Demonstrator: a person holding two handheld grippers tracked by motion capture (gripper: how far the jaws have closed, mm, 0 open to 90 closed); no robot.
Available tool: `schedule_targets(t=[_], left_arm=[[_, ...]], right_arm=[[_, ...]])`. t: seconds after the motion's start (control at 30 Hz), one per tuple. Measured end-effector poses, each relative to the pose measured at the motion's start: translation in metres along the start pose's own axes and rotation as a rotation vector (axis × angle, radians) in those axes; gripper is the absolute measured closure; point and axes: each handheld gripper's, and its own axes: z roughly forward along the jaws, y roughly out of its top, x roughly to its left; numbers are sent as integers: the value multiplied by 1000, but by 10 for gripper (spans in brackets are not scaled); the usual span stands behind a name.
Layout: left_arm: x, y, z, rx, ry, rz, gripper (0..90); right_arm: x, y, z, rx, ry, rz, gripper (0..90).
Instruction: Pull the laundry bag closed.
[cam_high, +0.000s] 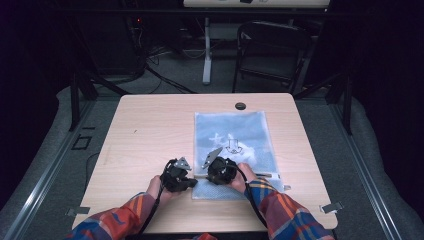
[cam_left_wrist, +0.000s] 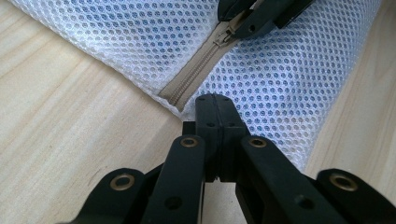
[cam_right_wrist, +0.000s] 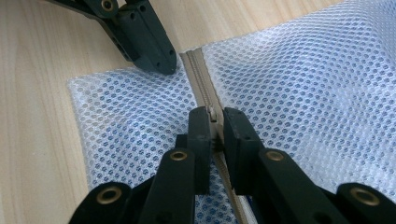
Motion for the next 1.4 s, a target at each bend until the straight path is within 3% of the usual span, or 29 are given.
schedule_targets(t=[1.4], left_arm=[[0, 0, 0, 2, 0, 4, 900]], right_arm=[[-7, -15, -14, 13, -13, 26, 819]])
